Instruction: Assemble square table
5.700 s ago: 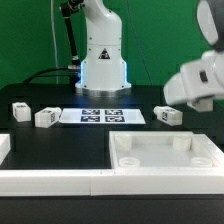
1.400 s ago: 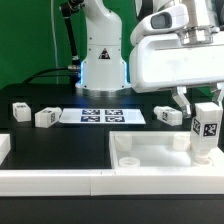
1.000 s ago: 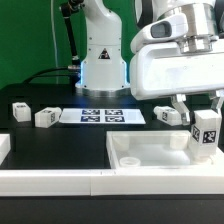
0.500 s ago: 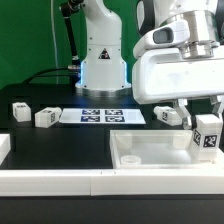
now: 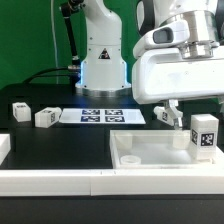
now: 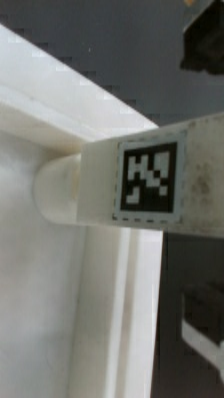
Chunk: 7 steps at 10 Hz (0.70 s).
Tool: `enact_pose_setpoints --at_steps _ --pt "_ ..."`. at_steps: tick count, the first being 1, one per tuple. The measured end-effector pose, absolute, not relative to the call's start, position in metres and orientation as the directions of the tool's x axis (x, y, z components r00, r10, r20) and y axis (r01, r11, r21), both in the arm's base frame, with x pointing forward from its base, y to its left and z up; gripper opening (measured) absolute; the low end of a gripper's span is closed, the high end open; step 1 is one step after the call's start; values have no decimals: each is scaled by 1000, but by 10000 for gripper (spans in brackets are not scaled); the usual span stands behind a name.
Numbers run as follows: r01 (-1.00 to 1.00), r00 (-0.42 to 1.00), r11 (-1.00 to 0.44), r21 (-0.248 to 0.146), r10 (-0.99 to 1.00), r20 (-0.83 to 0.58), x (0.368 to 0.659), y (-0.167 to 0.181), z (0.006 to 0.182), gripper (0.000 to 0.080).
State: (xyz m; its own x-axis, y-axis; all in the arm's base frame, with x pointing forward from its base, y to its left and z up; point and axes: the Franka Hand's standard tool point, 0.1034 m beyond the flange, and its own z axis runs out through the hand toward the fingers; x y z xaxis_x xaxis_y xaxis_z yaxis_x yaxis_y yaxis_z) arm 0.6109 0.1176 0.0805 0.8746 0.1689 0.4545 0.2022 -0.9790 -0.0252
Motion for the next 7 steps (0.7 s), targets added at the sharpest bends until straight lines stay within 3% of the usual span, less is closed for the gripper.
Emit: enact_pose_setpoints --at_steps 7 --pt "202 876 -979 -26 169 453 611 118 81 649"
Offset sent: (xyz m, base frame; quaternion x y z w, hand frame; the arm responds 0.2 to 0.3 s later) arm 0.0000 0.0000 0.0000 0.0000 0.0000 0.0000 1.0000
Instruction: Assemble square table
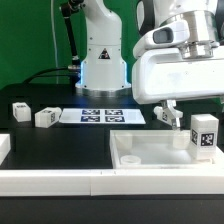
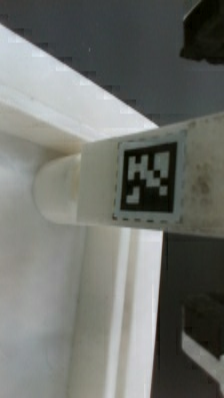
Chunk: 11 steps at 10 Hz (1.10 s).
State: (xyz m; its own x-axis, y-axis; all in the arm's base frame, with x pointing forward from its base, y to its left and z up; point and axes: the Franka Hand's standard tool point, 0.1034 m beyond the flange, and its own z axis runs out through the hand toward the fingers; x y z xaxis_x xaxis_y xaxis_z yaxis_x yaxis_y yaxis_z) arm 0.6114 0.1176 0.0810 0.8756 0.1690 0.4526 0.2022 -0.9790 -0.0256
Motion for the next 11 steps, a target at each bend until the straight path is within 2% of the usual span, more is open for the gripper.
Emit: enact_pose_setpoints --at_steps 2,4,9,11 --pt "206 897 -978 -34 175 405 619 118 92 649" --pt "206 917 -978 -42 178 358 623 116 92 649" --pt "183 983 -977 -109 186 -11 618 120 83 649" --pt "167 974 -978 -123 184 -134 613 123 80 649"
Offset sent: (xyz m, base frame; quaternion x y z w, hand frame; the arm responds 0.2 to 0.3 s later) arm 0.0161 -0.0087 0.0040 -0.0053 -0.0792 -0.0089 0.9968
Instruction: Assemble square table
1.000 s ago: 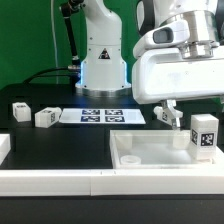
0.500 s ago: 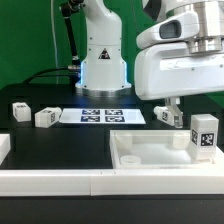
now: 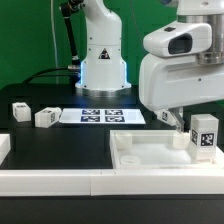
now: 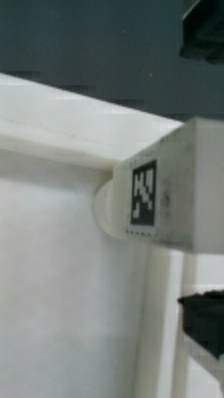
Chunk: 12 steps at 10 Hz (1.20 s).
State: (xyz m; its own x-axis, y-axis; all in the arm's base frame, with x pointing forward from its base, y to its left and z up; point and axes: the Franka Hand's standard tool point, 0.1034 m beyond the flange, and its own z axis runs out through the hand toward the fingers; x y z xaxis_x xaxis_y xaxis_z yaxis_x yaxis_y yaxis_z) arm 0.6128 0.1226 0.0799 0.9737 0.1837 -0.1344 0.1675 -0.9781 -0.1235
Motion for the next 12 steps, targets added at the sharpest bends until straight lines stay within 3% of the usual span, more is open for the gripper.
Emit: enact_pose_setpoints --at_steps 5,7,8,9,12 --pt "141 979 -983 -121 157 -130 625 114 79 649" --pt "97 984 -988 -116 113 -135 625 114 79 384" --pt "37 988 -994 -107 52 -142 625 115 79 384" --pt "-36 988 -995 -97 -22 -150 625 115 79 287" --pt "-237 961 -969 -65 -223 -166 625 116 79 288"
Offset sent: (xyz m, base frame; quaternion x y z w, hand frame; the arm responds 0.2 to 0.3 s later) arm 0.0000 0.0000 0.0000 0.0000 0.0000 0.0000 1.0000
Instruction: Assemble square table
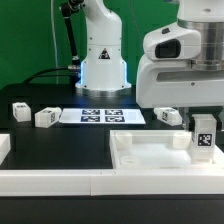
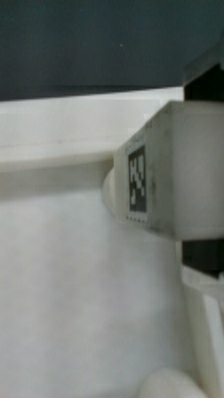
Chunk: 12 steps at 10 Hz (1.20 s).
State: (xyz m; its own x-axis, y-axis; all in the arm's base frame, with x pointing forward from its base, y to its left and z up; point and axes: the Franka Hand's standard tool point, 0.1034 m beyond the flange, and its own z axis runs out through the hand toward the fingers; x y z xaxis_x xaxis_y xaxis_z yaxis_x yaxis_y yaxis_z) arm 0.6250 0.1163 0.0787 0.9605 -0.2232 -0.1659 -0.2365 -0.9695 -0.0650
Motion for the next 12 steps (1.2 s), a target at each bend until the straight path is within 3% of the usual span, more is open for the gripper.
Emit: enact_pose_setpoints --at_steps 2,5,7,9,12 --pt "-459 884 -886 -64 -447 -140 626 116 78 288" --pt "-793 609 -594 -133 -776 -165 626 112 77 288" --pt "-930 367 -353 -101 -905 -215 626 114 78 288" --pt "-967 253 -242 -78 -942 -221 626 120 77 288" --pt "-962 272 -260 -82 -938 -217 626 121 77 288"
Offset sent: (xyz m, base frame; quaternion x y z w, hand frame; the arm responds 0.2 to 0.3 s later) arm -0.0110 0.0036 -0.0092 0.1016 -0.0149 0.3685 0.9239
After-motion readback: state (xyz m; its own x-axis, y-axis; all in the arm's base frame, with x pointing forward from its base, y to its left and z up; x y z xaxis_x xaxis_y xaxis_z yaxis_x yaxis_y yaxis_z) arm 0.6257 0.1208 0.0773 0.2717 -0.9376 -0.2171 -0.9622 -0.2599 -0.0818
